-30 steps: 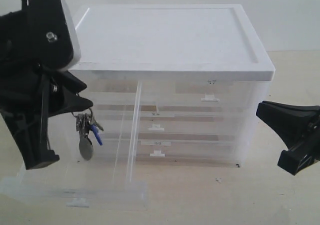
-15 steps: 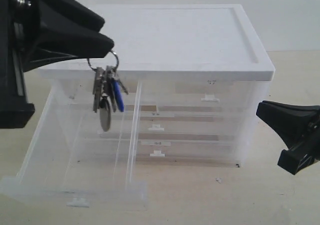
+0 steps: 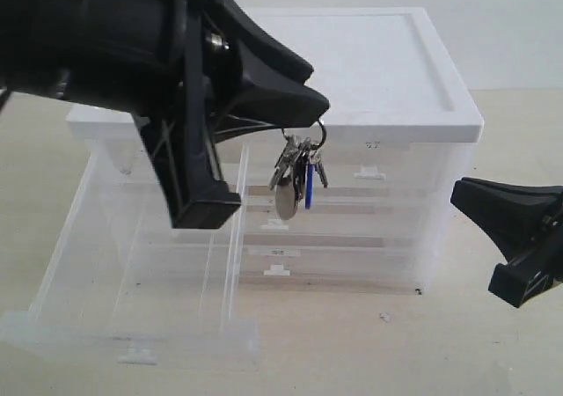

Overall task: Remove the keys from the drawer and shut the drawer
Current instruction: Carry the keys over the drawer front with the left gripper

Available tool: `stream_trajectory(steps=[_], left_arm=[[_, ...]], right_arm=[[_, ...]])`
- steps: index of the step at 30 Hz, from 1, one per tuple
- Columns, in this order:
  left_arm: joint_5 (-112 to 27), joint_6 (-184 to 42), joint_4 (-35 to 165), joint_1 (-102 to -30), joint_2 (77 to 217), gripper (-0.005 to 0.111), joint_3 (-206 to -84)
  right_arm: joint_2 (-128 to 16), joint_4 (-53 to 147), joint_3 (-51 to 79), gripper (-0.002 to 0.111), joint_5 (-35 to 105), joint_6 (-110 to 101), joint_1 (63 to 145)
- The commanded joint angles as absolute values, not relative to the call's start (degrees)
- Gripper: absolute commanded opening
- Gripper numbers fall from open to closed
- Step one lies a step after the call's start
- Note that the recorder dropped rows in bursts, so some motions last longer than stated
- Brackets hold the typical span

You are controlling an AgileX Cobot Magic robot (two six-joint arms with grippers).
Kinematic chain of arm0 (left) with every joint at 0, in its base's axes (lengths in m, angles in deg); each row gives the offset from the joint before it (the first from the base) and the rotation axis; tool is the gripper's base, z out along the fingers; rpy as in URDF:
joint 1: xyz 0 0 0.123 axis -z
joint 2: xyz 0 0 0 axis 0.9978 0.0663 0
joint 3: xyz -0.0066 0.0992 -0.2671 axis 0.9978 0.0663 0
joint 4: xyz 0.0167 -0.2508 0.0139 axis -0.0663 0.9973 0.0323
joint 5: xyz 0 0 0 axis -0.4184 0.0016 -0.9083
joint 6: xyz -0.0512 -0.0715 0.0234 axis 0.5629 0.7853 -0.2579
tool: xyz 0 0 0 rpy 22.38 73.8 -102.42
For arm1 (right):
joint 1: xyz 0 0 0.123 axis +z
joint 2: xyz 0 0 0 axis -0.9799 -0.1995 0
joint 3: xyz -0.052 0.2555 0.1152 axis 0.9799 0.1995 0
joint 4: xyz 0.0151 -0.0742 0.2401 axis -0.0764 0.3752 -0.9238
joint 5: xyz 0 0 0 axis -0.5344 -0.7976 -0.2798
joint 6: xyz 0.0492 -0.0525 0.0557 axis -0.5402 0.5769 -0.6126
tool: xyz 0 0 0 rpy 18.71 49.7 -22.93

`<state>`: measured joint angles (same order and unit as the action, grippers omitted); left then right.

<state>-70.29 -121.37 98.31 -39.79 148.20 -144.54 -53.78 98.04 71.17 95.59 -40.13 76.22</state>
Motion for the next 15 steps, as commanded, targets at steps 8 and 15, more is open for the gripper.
stream_trajectory(steps=[8,15], left_arm=[[-66.67,-122.46,98.62,-39.48,155.51,0.004,-144.95],[-67.79,-118.76,90.31,-39.61,155.64,0.004,-144.95]], right_arm=[[-53.76,98.24,70.93,0.000,95.69,-40.01,76.34],[-53.76,98.68,70.93,0.000,95.69,-40.01,76.34]])
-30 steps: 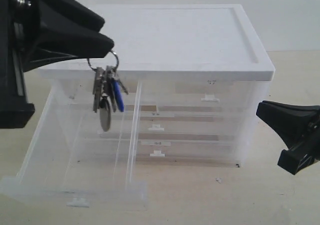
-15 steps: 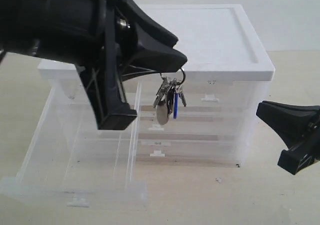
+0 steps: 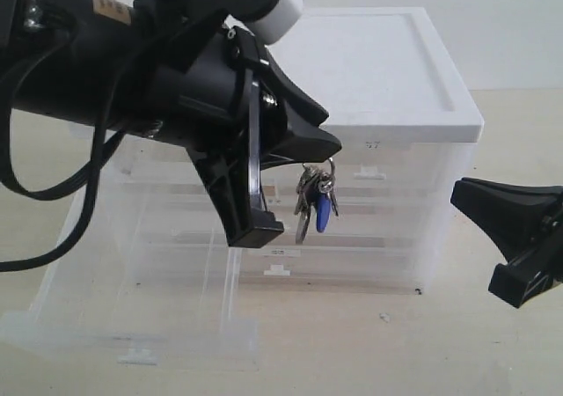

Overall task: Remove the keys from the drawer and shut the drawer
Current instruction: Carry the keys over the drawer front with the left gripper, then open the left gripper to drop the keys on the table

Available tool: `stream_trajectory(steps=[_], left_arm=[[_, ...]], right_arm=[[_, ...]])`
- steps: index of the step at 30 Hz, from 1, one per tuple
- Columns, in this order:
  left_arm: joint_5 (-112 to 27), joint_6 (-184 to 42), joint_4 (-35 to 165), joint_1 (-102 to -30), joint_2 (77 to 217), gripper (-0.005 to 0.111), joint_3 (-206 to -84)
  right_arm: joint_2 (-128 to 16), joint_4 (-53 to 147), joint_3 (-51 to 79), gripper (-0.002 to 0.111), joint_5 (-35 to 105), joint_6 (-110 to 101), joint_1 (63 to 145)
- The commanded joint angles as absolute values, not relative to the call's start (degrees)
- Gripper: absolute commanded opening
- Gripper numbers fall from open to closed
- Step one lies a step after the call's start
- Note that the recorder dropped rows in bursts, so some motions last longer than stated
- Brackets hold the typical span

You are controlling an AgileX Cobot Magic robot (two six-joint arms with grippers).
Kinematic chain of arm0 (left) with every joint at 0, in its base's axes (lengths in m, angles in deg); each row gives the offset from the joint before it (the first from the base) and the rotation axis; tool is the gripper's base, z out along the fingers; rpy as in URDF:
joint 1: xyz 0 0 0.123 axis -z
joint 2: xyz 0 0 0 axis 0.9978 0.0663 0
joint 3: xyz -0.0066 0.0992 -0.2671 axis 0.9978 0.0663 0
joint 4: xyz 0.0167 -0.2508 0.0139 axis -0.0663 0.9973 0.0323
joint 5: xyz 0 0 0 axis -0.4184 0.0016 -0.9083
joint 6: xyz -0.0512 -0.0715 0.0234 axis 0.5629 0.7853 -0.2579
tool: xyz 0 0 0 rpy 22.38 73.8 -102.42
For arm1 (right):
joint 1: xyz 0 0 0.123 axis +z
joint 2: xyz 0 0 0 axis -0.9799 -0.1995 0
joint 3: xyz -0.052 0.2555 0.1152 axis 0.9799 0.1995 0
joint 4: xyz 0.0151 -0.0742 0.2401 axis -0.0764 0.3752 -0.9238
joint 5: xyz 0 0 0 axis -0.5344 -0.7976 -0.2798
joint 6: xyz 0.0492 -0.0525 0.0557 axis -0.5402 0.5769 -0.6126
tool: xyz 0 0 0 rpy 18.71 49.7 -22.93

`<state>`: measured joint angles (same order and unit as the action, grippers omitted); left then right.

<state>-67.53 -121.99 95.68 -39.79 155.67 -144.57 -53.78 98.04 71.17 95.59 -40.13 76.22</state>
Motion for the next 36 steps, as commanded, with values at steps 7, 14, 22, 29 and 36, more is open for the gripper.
stream_trajectory(steps=[7,14,22,29,36], left_arm=[[-69.70,-106.56,76.78,-39.61,155.74,0.004,-144.76],[-69.70,-105.70,76.21,-39.61,155.74,0.004,-144.76],[-69.70,-105.72,74.66,-39.61,155.74,0.004,-144.76],[-69.04,-105.72,73.87,-39.61,155.86,0.004,-144.76],[-69.51,-105.07,73.37,-39.61,157.51,0.032,-144.76]], right_arm=[[-53.76,98.67,70.93,0.000,95.69,-40.24,76.34],[-53.76,98.67,70.93,0.000,95.69,-40.24,76.34],[-53.76,98.80,70.93,0.000,95.55,-40.35,76.34],[-53.76,98.80,70.93,0.000,95.55,-40.35,76.34],[-53.76,98.80,70.93,0.000,95.55,-40.47,76.34]])
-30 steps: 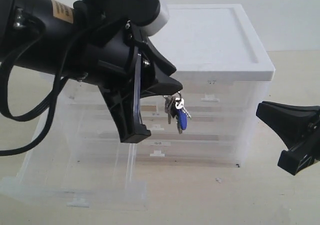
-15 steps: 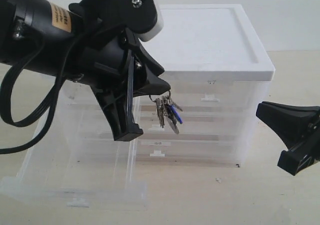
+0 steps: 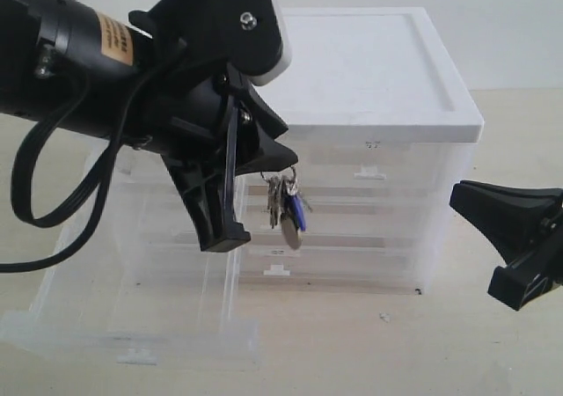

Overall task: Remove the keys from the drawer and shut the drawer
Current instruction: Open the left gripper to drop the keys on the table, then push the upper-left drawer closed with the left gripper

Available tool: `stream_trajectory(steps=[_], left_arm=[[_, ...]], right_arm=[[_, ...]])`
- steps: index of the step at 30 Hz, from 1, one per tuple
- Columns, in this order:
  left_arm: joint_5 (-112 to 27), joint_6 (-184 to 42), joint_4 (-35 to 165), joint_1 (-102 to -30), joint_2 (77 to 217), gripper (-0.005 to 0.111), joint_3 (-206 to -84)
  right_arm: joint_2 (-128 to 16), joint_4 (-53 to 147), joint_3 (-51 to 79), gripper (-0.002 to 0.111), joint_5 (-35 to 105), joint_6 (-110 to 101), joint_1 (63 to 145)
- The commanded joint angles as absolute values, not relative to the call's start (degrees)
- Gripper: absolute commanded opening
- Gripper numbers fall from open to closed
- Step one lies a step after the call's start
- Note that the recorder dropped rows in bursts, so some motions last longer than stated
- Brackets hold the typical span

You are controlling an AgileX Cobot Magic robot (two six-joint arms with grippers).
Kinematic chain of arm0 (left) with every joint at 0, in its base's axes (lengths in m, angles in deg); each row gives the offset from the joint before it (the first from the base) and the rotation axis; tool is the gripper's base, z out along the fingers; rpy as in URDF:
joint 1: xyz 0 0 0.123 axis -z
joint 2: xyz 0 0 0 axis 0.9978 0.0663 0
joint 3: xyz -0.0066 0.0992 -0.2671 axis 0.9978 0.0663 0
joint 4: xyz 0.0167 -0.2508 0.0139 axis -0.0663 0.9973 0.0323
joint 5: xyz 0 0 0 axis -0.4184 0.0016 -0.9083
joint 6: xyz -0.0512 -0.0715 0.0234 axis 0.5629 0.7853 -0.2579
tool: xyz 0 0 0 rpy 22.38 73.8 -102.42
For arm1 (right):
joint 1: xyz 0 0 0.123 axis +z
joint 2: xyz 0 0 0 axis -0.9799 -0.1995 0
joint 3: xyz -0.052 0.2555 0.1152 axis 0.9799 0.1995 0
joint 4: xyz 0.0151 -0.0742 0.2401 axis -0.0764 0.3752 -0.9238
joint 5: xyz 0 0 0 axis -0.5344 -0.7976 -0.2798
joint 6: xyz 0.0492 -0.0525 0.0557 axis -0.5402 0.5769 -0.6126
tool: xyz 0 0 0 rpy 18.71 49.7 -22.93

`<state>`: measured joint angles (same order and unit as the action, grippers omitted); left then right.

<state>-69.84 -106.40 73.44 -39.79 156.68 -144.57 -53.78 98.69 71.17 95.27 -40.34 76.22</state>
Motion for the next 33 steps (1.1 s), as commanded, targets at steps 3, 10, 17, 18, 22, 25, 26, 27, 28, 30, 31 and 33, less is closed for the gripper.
stream_trajectory(steps=[3,10,17,18,22,25,26,27,28,30,31,33], left_arm=[[-69.28,-104.41,73.25,-39.61,157.75,0.034,-144.76],[-69.94,-103.33,73.58,-39.61,157.75,0.033,-144.76],[-74.41,-103.20,73.69,-36.79,151.42,0.028,-144.76],[-75.97,-102.97,73.88,-36.39,150.05,0.025,-144.76],[-89.56,-96.71,74.01,-36.19,144.28,0.008,-144.76],[-103.85,-97.18,81.07,-36.19,141.27,0.004,-144.60],[-106.05,-97.81,82.88,-36.19,140.63,0.004,-144.01],[-107.34,-98.05,83.82,-36.19,139.93,0.004,-143.02],[-107.72,-98.05,84.17,-36.19,139.33,0.004,-141.63],[-107.39,-98.05,83.19,-36.19,138.47,0.004,-138.39],[-106.66,-98.05,81.53,-36.19,138.02,0.004,-135.97],[-105.42,-97.36,79.15,-36.19,137.92,0.004,-132.86]], right_arm=[[-53.76,98.80,70.93,0.000,95.55,-40.47,76.34],[-53.76,98.80,70.93,0.000,95.55,-40.47,76.34],[-53.76,98.80,70.93,0.000,95.55,-40.47,76.34],[-53.76,98.80,70.93,0.000,95.55,-40.47,76.34],[-53.76,98.90,70.93,0.000,95.55,-40.48,76.34],[-53.76,99.13,70.93,0.000,95.55,-40.83,76.34],[-53.76,99.25,70.93,0.000,95.55,-40.89,76.34],[-53.76,99.25,70.93,0.000,95.55,-40.89,76.34],[-53.76,99.35,70.93,0.000,95.55,-40.89,76.34],[-53.76,99.48,70.93,0.000,95.55,-40.89,76.34],[-53.76,99.80,70.93,0.000,95.55,-40.89,76.34],[-53.76,100.05,70.93,0.000,95.55,-40.89,76.34]])
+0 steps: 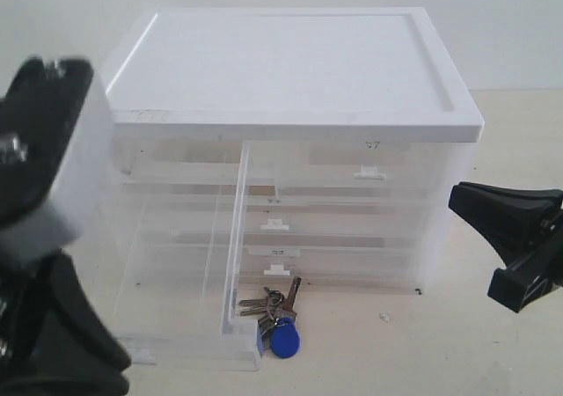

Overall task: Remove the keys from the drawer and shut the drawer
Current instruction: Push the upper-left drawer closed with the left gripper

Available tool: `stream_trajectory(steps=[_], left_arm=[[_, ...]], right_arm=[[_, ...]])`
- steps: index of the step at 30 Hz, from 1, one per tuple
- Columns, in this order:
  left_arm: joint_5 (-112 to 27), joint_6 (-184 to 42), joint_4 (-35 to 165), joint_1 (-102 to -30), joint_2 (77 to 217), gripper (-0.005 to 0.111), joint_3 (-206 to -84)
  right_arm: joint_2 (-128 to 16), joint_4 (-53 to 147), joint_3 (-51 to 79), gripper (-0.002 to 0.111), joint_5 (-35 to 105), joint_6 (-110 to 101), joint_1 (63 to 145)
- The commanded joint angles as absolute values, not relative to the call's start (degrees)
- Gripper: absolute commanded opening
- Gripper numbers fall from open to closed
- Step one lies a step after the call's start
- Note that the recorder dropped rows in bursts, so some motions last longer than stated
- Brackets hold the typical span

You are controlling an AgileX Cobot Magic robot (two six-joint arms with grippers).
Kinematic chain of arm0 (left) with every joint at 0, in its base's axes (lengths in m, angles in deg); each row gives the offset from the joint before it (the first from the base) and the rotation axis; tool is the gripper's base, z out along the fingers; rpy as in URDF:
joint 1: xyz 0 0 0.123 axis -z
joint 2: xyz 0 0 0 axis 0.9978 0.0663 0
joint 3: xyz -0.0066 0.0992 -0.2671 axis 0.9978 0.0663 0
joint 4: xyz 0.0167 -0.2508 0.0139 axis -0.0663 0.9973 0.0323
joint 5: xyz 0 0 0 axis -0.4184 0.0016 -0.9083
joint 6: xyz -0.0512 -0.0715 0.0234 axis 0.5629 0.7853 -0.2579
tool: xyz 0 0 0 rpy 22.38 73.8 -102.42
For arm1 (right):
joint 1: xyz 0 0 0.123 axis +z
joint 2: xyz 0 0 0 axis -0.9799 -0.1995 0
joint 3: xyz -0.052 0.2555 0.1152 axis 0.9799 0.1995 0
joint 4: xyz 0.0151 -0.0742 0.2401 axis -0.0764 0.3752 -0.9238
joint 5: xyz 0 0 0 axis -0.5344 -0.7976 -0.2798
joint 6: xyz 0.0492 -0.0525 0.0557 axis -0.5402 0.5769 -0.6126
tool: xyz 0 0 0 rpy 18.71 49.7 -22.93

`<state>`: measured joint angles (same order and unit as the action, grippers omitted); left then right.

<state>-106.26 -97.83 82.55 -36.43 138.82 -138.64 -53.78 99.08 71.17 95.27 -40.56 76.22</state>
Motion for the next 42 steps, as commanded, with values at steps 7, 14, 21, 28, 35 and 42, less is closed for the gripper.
stream_trajectory(steps=[7,14,21,28,35,42], left_arm=[[-94.82,-96.50,73.43,-36.19,137.92,0.004,-125.46],[-90.53,-87.57,61.35,-36.19,137.92,0.004,-125.29],[-89.62,-85.10,58.39,-36.19,137.69,0.004,-125.29],[-88.70,-82.70,53.35,-36.19,137.71,0.004,-127.49],[-86.54,-81.76,49.33,-36.19,137.71,0.004,-128.90],[-88.40,-74.24,36.63,-36.19,142.11,0.004,-128.90]], right_arm=[[-53.76,100.05,70.93,0.000,95.55,-41.03,76.34],[-53.76,100.05,70.93,0.000,95.55,-41.03,76.34],[-53.76,100.05,70.93,0.000,95.55,-41.03,76.34],[-53.76,100.05,70.93,0.000,95.55,-41.03,76.34],[-53.76,100.05,70.93,0.000,95.55,-41.03,76.34],[-53.76,100.38,70.93,0.000,95.55,-41.03,76.34]])
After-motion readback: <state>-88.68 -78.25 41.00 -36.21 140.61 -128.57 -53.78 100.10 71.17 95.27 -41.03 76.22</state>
